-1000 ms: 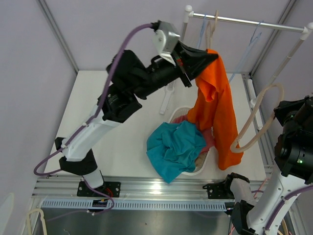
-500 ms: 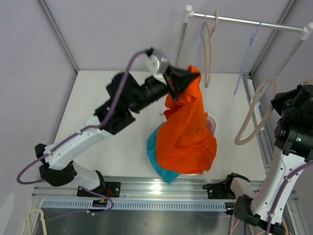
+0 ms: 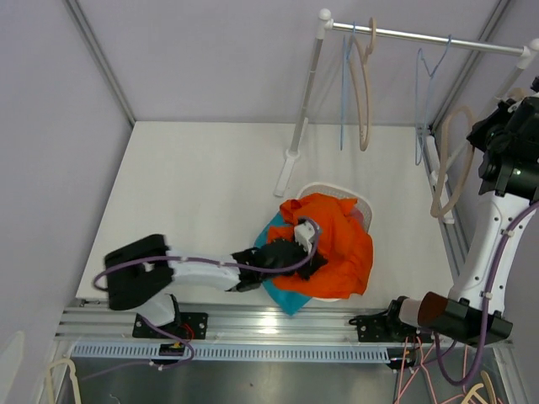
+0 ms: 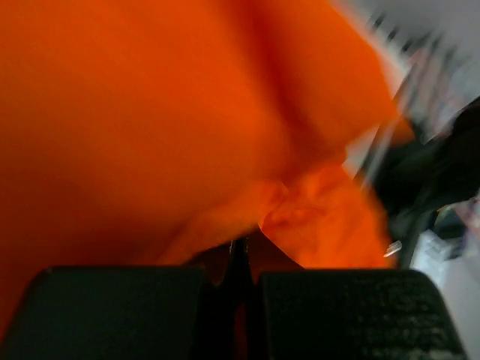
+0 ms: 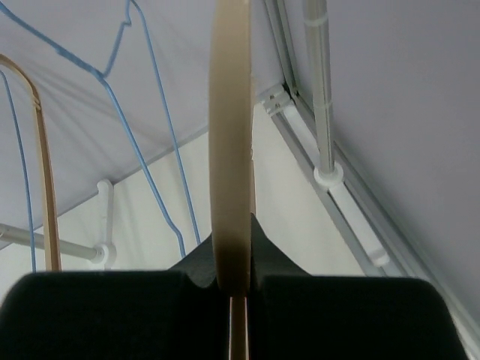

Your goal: Remove the t-shirt from the hanger

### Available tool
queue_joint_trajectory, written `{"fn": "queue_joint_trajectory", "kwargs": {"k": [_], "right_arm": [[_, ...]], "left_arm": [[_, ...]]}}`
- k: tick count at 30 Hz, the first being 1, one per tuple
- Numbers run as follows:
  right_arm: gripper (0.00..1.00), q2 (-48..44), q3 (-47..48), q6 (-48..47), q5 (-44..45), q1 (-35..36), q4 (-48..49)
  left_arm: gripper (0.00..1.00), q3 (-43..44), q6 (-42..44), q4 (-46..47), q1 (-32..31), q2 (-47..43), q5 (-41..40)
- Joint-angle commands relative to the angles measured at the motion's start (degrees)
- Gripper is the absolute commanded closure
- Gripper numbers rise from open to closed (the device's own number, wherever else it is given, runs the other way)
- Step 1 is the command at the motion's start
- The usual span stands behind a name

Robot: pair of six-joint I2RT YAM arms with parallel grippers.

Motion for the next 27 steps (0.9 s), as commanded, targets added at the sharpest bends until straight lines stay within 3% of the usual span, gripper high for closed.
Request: {"fn": "queue_joint_trajectory", "kwargs": {"k": [1, 5, 10, 15, 19, 22, 27], "right_arm": [[1.00, 3.1, 6.2, -5.2, -3.6, -0.5, 7.0], [1.00, 3.9, 3.5, -6.7, -8.3, -0.6, 16.6], [1.00, 8.3, 5.8, -5.9, -14.3, -0.6, 24.5], [1.00, 14.7, 8.0, -5.4, -17.9, 0.9, 29.4], [1.00, 18.7, 11.0, -5.1, -20.8, 3.1, 30.1], [1.00, 20.3, 10.9, -5.2, -19.9, 6.1, 31.3], [1.00, 21.6, 11.1, -6.2, -16.5, 10.9, 33.5]], "left_arm": [[0.99, -6.1, -14.0, 11.6, -0.8, 14.8, -1.4], [0.99, -2.5, -15.4, 10.7, 0.6, 24.7, 3.6], [0.99, -2.1, -14.7, 11.0, 0.6, 27.4, 1.9], [1.00, -3.0, -13.1, 5.6, 0.7, 21.6, -2.6], [1.00, -1.3, -15.4, -11.7, 0.8, 15.0, -10.9], [0.99, -3.5, -16.4, -17.4, 1.0, 10.4, -15.8], [0.99, -6.9, -15.6, -17.5, 2.4, 5.4, -16.3]]}}
